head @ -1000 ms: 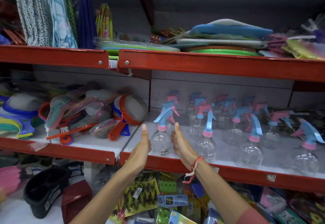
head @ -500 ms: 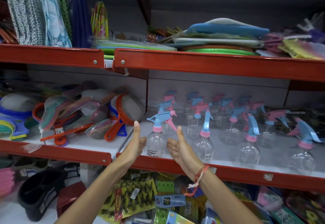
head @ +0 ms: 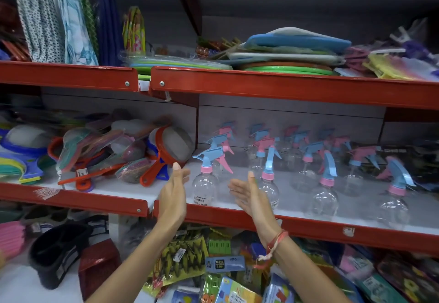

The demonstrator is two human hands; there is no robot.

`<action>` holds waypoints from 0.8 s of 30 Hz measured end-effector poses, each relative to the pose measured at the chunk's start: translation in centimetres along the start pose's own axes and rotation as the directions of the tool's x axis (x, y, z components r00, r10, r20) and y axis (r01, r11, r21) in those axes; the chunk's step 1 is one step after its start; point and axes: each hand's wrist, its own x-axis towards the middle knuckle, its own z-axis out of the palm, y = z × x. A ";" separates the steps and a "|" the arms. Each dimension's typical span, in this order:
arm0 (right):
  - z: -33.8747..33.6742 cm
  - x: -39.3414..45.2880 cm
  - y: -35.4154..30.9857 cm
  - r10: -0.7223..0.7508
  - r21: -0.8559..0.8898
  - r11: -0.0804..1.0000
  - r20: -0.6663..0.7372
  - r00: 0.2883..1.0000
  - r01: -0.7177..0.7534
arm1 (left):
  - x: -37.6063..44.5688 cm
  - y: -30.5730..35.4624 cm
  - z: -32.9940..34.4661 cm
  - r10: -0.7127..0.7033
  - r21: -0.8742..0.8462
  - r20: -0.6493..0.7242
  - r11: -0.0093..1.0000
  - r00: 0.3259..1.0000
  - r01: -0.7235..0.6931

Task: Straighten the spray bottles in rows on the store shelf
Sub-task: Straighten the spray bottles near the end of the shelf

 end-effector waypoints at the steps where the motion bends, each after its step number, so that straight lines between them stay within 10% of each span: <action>1: -0.8 -0.3 -0.2 -0.039 0.037 0.998 -0.062 0.997 0.041 | -0.5 0.2 0.3 0.028 -0.030 -0.022 0.999 0.999 -0.029; 9: -7.9 0.4 -0.6 -0.157 0.147 0.950 -0.535 0.830 0.275 | -3.9 3.0 6.0 -0.219 0.084 0.399 0.976 0.890 0.203; 14: -10.6 3.1 0.3 0.099 0.086 0.992 -0.129 0.987 -0.088 | -5.6 3.9 8.6 -0.369 0.151 0.506 0.928 0.779 0.341; 24: -11.6 2.7 -0.1 0.232 -0.051 0.973 0.141 0.962 -0.227 | -5.0 3.5 10.8 -0.387 0.158 0.556 0.918 0.736 0.364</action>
